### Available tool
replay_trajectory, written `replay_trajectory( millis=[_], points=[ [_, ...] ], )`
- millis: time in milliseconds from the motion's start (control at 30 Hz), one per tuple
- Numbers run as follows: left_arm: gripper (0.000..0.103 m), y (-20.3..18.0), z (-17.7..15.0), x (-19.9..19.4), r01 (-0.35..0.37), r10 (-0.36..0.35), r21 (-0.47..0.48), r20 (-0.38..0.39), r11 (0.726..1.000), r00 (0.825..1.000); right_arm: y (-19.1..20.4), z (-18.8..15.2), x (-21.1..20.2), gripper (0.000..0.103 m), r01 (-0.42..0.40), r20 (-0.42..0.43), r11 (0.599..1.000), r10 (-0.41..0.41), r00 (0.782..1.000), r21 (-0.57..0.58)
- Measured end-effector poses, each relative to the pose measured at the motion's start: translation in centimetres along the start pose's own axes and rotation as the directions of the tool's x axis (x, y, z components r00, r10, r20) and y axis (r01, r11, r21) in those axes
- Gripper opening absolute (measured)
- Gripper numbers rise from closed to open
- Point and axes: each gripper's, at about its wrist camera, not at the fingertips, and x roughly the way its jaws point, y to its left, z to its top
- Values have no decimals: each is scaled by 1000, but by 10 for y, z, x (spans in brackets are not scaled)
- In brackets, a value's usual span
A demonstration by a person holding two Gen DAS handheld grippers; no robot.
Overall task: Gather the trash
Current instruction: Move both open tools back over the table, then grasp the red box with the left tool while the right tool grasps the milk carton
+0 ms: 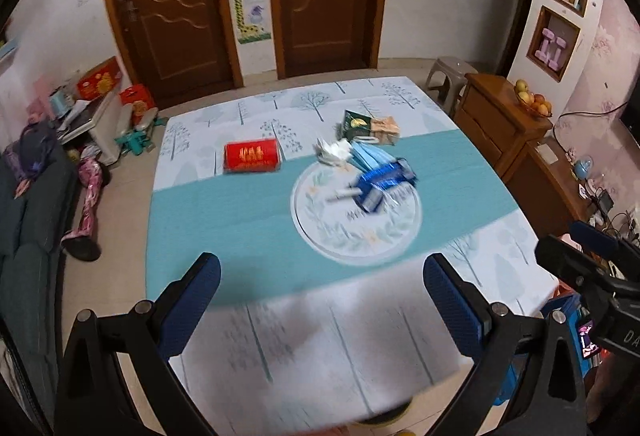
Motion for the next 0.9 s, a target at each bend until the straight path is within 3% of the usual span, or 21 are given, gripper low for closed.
replay_trajectory(
  millis=[233, 433, 733, 900],
  points=[
    [100, 48, 71, 70, 37, -34, 39, -63, 999, 997, 26, 44, 63, 85, 60, 0, 996, -60, 998, 71],
    [100, 81, 103, 117, 60, -57, 21, -109, 998, 992, 40, 67, 111, 85, 83, -40, 994, -81, 996, 64],
    [100, 125, 118, 172, 91, -91, -8, -190, 996, 977, 41, 97, 177, 85, 72, -126, 993, -59, 990, 99],
    [100, 136, 116, 204, 121, -102, 61, -251, 991, 963, 34, 103, 209, 85, 57, -179, 988, -30, 983, 143]
  ],
)
